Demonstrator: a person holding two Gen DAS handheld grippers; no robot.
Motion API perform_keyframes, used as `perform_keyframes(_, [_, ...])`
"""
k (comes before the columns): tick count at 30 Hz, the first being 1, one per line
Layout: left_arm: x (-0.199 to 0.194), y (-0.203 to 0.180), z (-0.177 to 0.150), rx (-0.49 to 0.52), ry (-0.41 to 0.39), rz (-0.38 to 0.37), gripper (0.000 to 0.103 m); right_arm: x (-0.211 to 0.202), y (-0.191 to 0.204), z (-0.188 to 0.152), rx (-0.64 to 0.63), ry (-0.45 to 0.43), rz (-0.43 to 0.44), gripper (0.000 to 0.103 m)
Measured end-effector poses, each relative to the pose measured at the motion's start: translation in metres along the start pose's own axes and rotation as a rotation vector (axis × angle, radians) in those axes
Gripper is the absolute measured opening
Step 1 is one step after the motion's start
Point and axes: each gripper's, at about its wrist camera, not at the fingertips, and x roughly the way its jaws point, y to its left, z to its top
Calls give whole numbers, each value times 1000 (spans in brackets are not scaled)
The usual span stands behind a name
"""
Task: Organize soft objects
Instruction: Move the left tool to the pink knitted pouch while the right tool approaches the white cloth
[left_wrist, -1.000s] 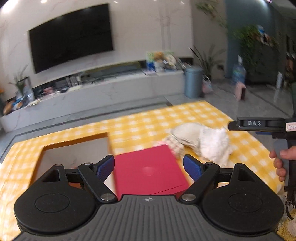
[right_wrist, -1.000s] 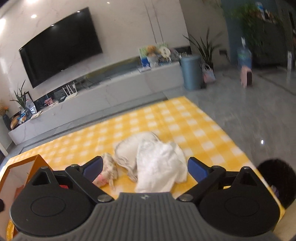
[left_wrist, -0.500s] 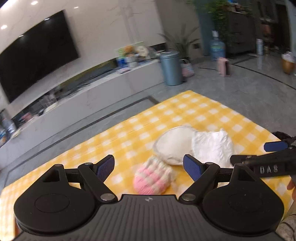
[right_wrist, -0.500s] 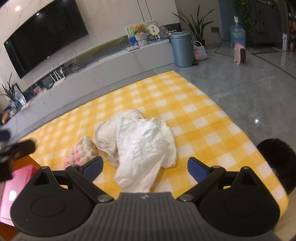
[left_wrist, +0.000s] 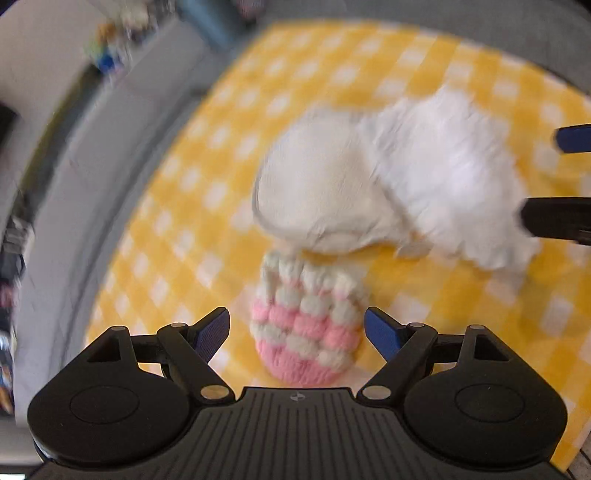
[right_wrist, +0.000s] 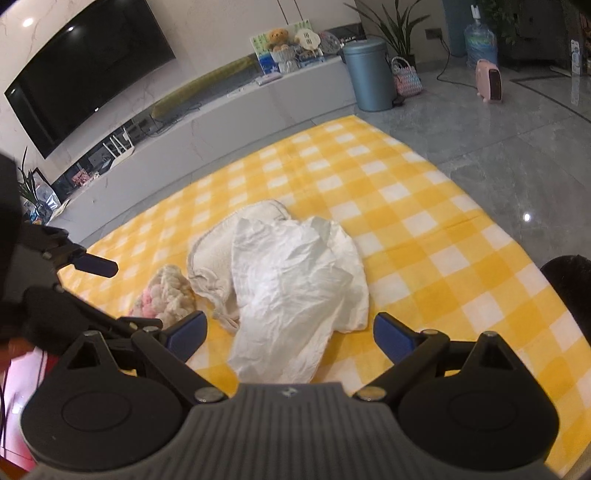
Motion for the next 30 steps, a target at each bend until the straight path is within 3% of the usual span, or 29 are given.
perform_keyframes(2, [16,10,4,-33,77,-77,97,6,-2,1,0,16,-11,95])
perform_keyframes(5, [29,21,8,-67,100,-102,97,12,0,0,-27,53,-55,90])
perform_keyframes(10, [48,28,16,-90,171,-175,100,16,1,-1,-43,62,-25,89])
perform_keyframes(13, [56,22,19,-47,185,-151,103,17,1,0,-38,58,-32,89])
perform_keyframes(15, [58,26,21,-74,201,-171,101,17,0,1,-32,57,-27,89])
perform_keyframes(17, [57,33,21,-140,196,-175,84,17,-1,1,-32,61,-26,89])
perform_keyframes(18, [56,34,20,-156,193,-158,81,18,-1,1,-29,62,-31,89])
perform_keyframes(20, [52,34,16,-149,185,-137,68,19,-2,0,-26,66,-43,88])
perform_keyframes(21, [49,34,14,-136,167,-134,64,19,-3,0,-26,65,-47,87])
perform_keyframes(23, [39,29,11,-129,116,-100,43,18,-3,0,-27,62,-39,86])
perform_keyframes(25, [24,24,12,-113,52,-55,31,17,-3,0,-23,60,-28,86])
perform_keyframes(27, [8,24,10,-160,8,-57,31,17,-4,0,-21,59,-27,85])
perform_keyframes(30, [-22,28,9,-295,-42,-120,31,18,-6,-1,-12,61,-37,85])
